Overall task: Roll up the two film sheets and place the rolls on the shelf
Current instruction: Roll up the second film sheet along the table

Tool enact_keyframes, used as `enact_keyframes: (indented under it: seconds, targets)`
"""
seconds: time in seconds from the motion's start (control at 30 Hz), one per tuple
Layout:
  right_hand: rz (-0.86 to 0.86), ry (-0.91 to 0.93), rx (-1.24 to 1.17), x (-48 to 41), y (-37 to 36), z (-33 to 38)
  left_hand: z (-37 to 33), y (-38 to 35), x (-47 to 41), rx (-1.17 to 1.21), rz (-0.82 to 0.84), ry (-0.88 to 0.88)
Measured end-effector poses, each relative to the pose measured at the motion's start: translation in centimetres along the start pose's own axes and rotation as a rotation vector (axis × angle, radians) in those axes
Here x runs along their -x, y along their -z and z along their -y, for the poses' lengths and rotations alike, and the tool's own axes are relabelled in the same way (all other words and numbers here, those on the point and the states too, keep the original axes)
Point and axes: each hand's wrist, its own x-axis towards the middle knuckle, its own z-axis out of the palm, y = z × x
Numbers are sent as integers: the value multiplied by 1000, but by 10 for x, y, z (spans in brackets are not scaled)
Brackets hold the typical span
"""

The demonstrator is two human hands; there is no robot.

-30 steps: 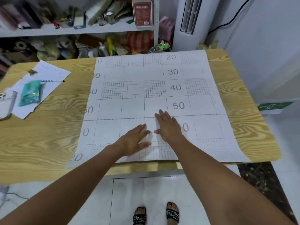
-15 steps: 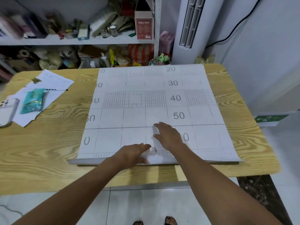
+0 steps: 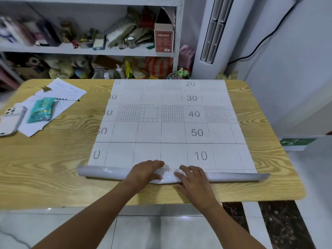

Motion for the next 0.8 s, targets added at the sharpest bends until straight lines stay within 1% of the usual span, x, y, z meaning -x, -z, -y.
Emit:
enact_keyframes:
  seconds: [0.1, 0.17, 0.23, 0.3, 0.37, 0.47, 0.53, 0.63, 0.8]
  targets:
    - [50, -15, -56, -9, -1, -5, -2, -4, -2, -44, -57, -21]
    - [67, -27, -120, -14, -2, -7, -3, -6, 4, -73, -93, -76]
    - [73, -52, -166, -17, -3, -9, 2, -16, 11, -171, -159, -145]
    - [77, -90, -211, -18, -4, -10, 3, -24, 18, -178, -220, -184]
    - [77, -135, -250, -17, -5, -11, 5, -26, 22, -175, -225, -213]
    - [86, -219, -308, -17, -4, -12, 14, -30, 23, -200, -240, -196]
    - [82, -238, -343, -16, -2, -13, 16, -31, 24, -131, -221, -175]
    - [45, -284, -410, -14, -3, -16, 16, -30, 18, -31, -249, -132]
    - [10, -319, -432, -6, 0, -31, 20, -22, 13, 245, -244, 20]
